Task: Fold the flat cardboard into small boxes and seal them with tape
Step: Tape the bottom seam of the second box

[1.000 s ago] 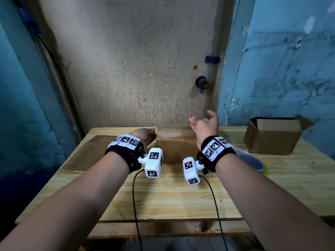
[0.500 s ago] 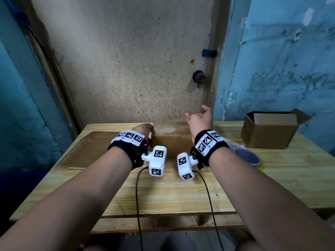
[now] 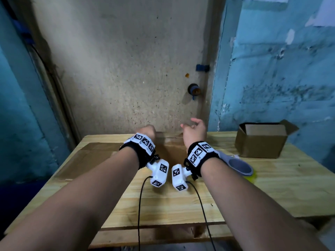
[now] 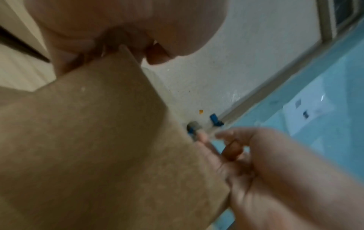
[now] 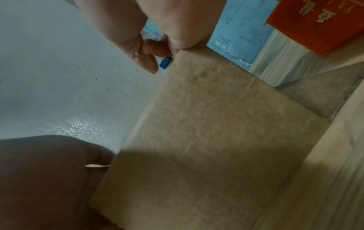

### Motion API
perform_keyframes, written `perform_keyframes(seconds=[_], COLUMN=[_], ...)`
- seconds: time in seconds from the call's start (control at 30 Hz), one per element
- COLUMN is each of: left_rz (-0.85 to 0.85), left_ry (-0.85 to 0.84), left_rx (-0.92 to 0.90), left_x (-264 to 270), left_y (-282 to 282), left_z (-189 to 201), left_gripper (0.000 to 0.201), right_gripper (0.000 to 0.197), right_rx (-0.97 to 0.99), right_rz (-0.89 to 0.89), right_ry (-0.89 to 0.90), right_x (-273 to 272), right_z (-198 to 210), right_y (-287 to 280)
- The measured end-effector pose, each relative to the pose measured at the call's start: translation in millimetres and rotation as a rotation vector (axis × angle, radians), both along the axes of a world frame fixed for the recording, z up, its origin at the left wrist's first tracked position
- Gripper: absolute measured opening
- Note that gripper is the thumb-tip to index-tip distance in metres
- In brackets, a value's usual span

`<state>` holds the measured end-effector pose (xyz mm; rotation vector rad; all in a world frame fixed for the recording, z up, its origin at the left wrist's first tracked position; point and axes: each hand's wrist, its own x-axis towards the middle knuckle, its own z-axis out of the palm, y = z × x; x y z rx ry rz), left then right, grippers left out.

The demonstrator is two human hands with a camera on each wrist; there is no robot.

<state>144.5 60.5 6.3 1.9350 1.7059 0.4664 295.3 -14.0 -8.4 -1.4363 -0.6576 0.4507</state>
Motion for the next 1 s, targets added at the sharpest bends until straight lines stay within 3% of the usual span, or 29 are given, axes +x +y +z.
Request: perform_keyframes(seconds=[0.1, 0.2, 0.33, 0.43, 0.5, 0.6, 0.7, 0.8, 0.93, 1.0], left_rz=[-0.069, -0.078, -0.108, -0.136, -0.153, -0.275, -0.173, -0.161, -0.194, -0.213], left_ry=[-0.056, -0.042, 0.183, 0.308, 0.445, 0.534, 0.4, 0.319, 0.45, 0.512], left_rx=[-0.03, -0.011, 0.037, 0.061, 0.069, 0.113, 0.078, 0.004, 0.051, 0.036], left_x=[10.3, 17.2, 19.6, 22.9, 22.7, 28.5, 19.1, 17.7, 23.0, 25.2], left_y=[10.1, 10.2, 10.5, 13.6, 31.2, 66.0, 15.9, -5.4, -2.5, -2.9], left_z=[-19.1, -24.7, -23.1, -25.0, -36.5, -68.1, -29.5, -15.6, -19.0, -17.4], left_gripper=[0.043, 0.045, 0.041, 0.04, 0.049, 0.06, 0.049, 0.041, 0.057, 0.054], right_gripper=[0.026, 0.015, 0.016, 0.034, 0.005, 0.037, 0.062, 0.047, 0.007, 0.018], right_rx=[-0.009, -0.007, -0.122, -0.284, -0.402, -0.606, -0.775, -0.745, -0.589, -0.515], right_rz=[-0.009, 0.013, 0.134, 0.263, 0.369, 0.424, 0.535, 0.488, 0.306, 0.283], right_ry=[-0.025, 0.011, 0.118, 0.086, 0.042, -0.057, -0.142, -0.236, -0.274, -0.279], right_x=[-0.3, -4.1, 8.2, 10.5, 8.9, 21.0, 22.6, 20.9, 8.5, 2.9], right_z=[-1.5, 3.9, 4.0, 37.2, 61.6, 73.4, 79.8, 82.2, 94.8, 108.3], right_y=[2.2, -3.5, 15.7, 2.1, -12.1, -12.9, -19.5, -22.1, -17.5, -14.7])
